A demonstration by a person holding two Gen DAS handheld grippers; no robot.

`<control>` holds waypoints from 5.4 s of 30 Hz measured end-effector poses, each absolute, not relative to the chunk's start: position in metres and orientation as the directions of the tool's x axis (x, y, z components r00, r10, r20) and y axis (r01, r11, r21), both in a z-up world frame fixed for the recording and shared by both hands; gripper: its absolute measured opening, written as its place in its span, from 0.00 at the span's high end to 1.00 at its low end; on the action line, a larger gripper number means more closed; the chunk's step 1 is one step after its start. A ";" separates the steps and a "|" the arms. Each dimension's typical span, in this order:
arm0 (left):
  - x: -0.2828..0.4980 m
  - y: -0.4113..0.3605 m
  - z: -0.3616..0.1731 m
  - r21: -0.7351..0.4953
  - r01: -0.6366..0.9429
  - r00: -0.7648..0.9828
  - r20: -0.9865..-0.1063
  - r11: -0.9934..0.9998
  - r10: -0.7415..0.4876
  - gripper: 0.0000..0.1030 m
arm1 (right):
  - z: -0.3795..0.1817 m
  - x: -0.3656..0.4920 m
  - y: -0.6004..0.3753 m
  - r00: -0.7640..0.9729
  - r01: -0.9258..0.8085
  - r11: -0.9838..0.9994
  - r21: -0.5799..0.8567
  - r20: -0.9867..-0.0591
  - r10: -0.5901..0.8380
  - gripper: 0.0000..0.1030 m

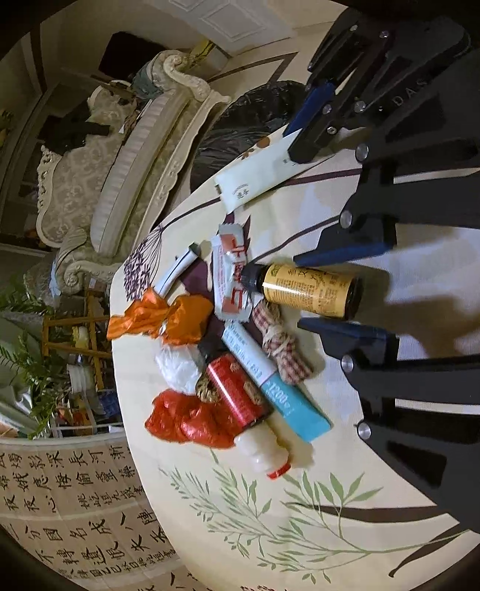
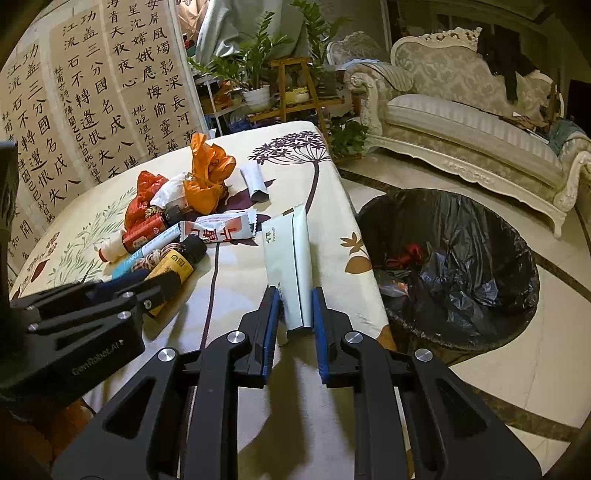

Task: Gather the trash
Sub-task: 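Grasp the gold bottle with the left tool while the right tool grasps the white tube, then carry the bottle and tube over the black bin while both tools open, then move both open tools back over the table, then grasp the blue tube with the left tool while the right tool grasps the checkered twine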

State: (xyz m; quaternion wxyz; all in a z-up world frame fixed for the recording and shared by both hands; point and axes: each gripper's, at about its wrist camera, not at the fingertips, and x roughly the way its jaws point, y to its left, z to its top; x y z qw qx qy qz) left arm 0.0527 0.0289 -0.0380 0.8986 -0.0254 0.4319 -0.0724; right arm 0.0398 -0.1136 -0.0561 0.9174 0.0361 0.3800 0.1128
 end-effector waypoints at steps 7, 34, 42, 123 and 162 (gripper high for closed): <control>0.048 0.027 -0.037 -0.107 0.123 0.626 -0.763 0.987 -0.161 0.75 | -0.055 0.039 -0.116 0.688 -0.175 0.971 0.160 -0.685 0.237 0.84; 0.043 0.005 -0.002 -0.149 0.204 0.702 -0.667 0.968 -0.251 0.76 | -0.034 0.038 -0.154 0.745 -0.076 0.986 0.147 -0.649 0.155 0.96; 0.071 -0.041 -0.007 -0.126 0.281 0.694 -0.659 0.952 -0.292 0.76 | -0.035 0.059 -0.195 0.766 0.019 0.991 0.133 -0.639 0.071 0.96; 0.030 0.137 -0.028 -0.086 -0.108 0.708 -0.706 0.990 0.016 0.32 | -0.043 0.049 -0.036 0.653 -0.231 0.960 0.158 -0.706 0.273 0.56; 0.033 0.144 -0.031 -0.126 -0.061 0.694 -0.718 0.990 -0.048 0.32 | -0.050 0.065 -0.010 0.616 -0.227 0.971 0.076 -0.761 0.204 0.68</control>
